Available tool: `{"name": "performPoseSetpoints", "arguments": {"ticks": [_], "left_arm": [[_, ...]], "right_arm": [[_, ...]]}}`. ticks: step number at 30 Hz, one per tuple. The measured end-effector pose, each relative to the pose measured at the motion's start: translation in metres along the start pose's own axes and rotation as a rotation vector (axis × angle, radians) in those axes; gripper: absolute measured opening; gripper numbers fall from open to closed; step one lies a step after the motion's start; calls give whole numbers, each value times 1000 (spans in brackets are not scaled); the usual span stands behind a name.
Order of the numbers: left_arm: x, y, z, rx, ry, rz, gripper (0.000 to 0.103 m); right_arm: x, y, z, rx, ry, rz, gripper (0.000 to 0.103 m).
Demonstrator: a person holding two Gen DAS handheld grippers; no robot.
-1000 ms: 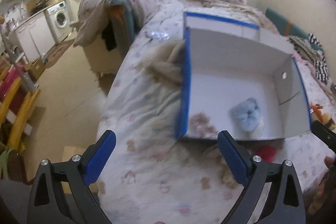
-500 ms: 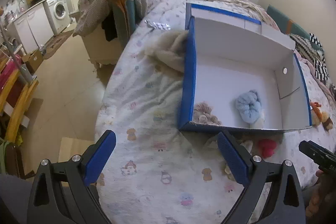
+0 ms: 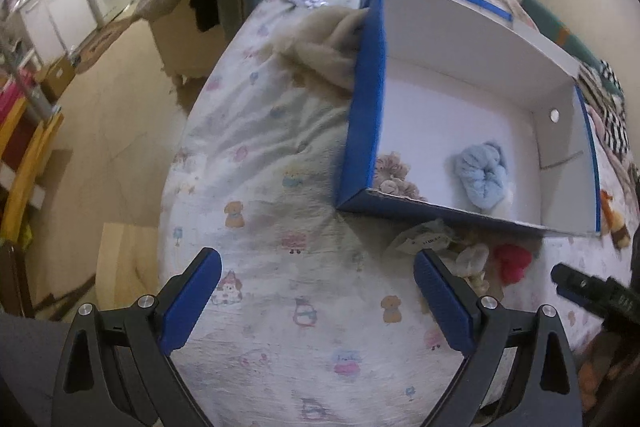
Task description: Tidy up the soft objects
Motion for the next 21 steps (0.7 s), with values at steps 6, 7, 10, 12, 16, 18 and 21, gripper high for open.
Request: {"name": "performPoseSetpoints", "arguments": {"ticks": [6, 7, 10, 12, 16, 18, 21], "left_arm": [[2, 5, 15, -6, 64, -34, 87], [3, 1, 18, 2, 80, -26, 87], [6, -15, 23, 5, 85, 20, 87], [8, -31, 28, 3, 85, 71, 87], [10, -66, 44, -13, 91, 193, 87], [11, -82, 50, 9, 102, 232, 87], [10, -97, 59, 5, 95, 268, 87]], "right_arm": [[-7, -4, 4, -3, -18, 69, 103], [-7, -4, 5, -8, -19, 77, 103], [-11, -2, 7, -10, -17, 74, 103], [-11, -1, 8, -8, -13, 69, 103], [-12, -2, 10, -8, -4, 69, 103], [-12, -2, 11, -7, 1, 65, 103], [-14, -2, 10, -14, 1, 69, 103]]}}
Point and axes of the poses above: each gripper's, at about its wrist camera, not at the fingertips, and z roughly the way its jaws point, y to its left, x to its underside, the point moved 8 cm from there along z, roughly the way its jaws point, and after that the axes turned 6 degrees about -x, right-handed, at the moved point
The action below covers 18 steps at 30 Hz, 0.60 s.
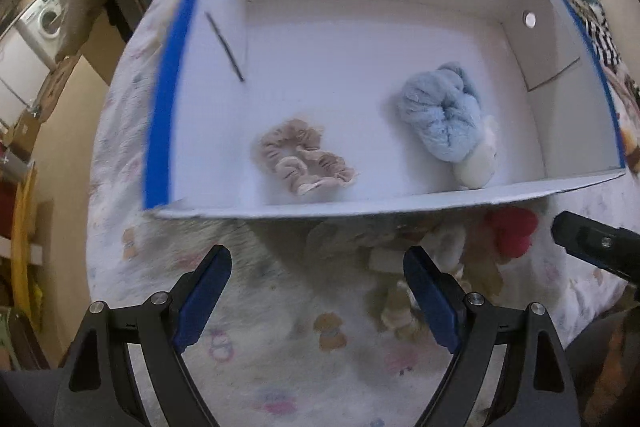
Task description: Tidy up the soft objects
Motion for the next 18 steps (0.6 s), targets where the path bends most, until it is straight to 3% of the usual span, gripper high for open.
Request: {"name": "performPoseSetpoints", "arguments": {"ticks": [4, 6, 7, 8, 9, 11, 13, 15, 18], "left_arm": [[-5, -7, 20, 22, 35, -9, 87], [-8, -7, 28, -8, 24, 6, 82], [-10, -7, 31, -23, 15, 17, 67], [-11, -6, 33, -23, 12, 17, 60], [-12, -5, 35, -9, 15, 11, 44], [-10, -6, 37, 26, 39, 2, 36], [-9, -5, 39, 40, 57, -6, 30], [-9, -3, 38, 36, 49, -1, 2], [-2, 7, 41, 2, 72, -10, 2]], "right_arm": [[-2, -1, 2, -5, 1, 7, 103], [-3, -3, 3, 4, 9, 0, 103], [-4, -5, 4, 9, 12, 3, 103], [-5, -8, 4, 8, 15, 16, 103], [-5, -11, 5, 5, 18, 32, 103], [-8, -19, 4, 6, 15, 60, 102], [-11, -27, 1, 16, 6, 80, 79], [-13, -34, 0, 34, 1, 99, 77], [-13, -35, 3, 43, 8, 94, 77]]}}
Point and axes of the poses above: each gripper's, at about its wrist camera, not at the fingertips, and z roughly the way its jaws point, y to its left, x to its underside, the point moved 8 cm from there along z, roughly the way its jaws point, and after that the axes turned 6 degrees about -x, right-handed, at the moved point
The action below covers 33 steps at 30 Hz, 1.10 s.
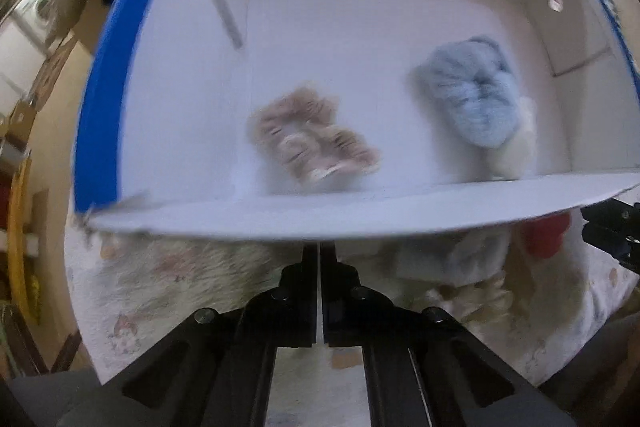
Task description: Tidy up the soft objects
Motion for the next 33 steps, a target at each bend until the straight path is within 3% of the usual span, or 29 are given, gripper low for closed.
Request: {"name": "performPoseSetpoints", "arguments": {"ticks": [4, 12, 14, 17, 18, 19, 20, 33], "left_arm": [[9, 16, 3, -5, 38, -60, 2], [3, 22, -12, 50, -8, -89, 3], [5, 16, -13, 61, -12, -74, 11], [14, 7, -12, 70, -7, -38, 52], [15, 4, -11, 59, -8, -34, 67], [15, 3, -11, 45, -15, -32, 69], [14, 3, -12, 34, -26, -29, 69], [-14, -29, -1, 0, -58, 5, 69]], "right_arm": [[2, 10, 16, 47, 28, -55, 77], [10, 19, 42, 121, 71, -131, 77], [12, 19, 45, 134, 70, -143, 77], [12, 19, 51, 151, 64, -156, 77], [12, 20, 52, 157, 63, -169, 71], [13, 23, 54, 167, 63, -187, 57], [14, 25, 54, 169, 66, -204, 51], [16, 28, 55, 132, 65, -199, 50]]}}
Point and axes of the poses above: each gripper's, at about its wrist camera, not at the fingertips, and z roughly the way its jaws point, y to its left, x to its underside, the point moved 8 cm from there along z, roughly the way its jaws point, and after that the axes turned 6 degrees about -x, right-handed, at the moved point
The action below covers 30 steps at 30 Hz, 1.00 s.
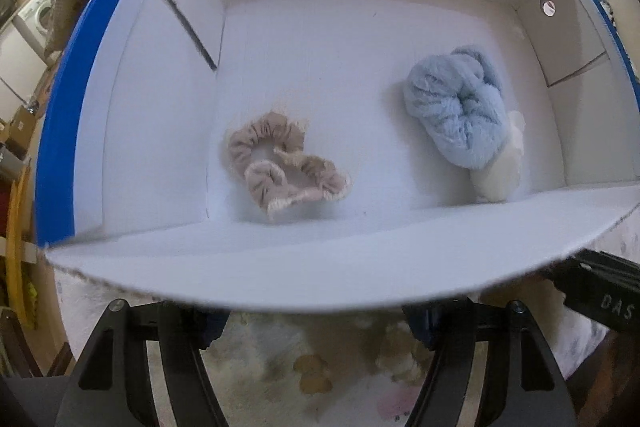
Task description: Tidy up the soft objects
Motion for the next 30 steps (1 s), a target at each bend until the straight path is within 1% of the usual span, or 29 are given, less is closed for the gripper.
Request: {"name": "performPoseSetpoints", "arguments": {"ticks": [3, 5, 6, 7, 8, 10, 15, 17, 18, 20, 23, 25, 29, 30], "left_arm": [[-5, 3, 4, -18, -5, -21, 68], [-8, 7, 9, -13, 11, -72, 64], [-7, 14, 9, 1, 19, -90, 44], [-7, 15, 10, 17, 25, -101, 39], [-5, 15, 11, 28, 27, -100, 39], [-5, 15, 10, 26, 24, -85, 34], [-3, 23, 7, 26, 23, -92, 32], [0, 37, 10, 14, 24, -98, 32], [-1, 37, 11, 9, 24, -99, 32], [2, 47, 10, -6, 21, -105, 32], [10, 61, 3, -34, 14, -119, 31], [20, 74, -4, -52, 7, -129, 31], [25, 94, -24, -92, -12, -141, 31], [27, 100, -29, -111, -20, -145, 31]], "right_arm": [[-2, -5, -3, -3, 0, 0, 50], [-6, -11, -10, -6, 0, -2, 50], [-7, -10, -11, -6, -1, -6, 50], [-7, -10, -13, -6, -3, -9, 50], [-7, -9, -14, -6, -5, -13, 50], [-4, -8, -17, -6, -8, -14, 50], [0, -4, -22, -9, -14, -29, 50], [3, -1, -24, -9, -16, -40, 50], [5, 0, -25, -9, -17, -43, 50], [9, 6, -24, -11, -20, -46, 50], [10, 4, -28, -14, -29, -55, 50], [13, 4, -33, -15, -36, -59, 50], [19, 7, -46, -32, -53, -66, 50], [21, 9, -52, -36, -61, -72, 50]]}}
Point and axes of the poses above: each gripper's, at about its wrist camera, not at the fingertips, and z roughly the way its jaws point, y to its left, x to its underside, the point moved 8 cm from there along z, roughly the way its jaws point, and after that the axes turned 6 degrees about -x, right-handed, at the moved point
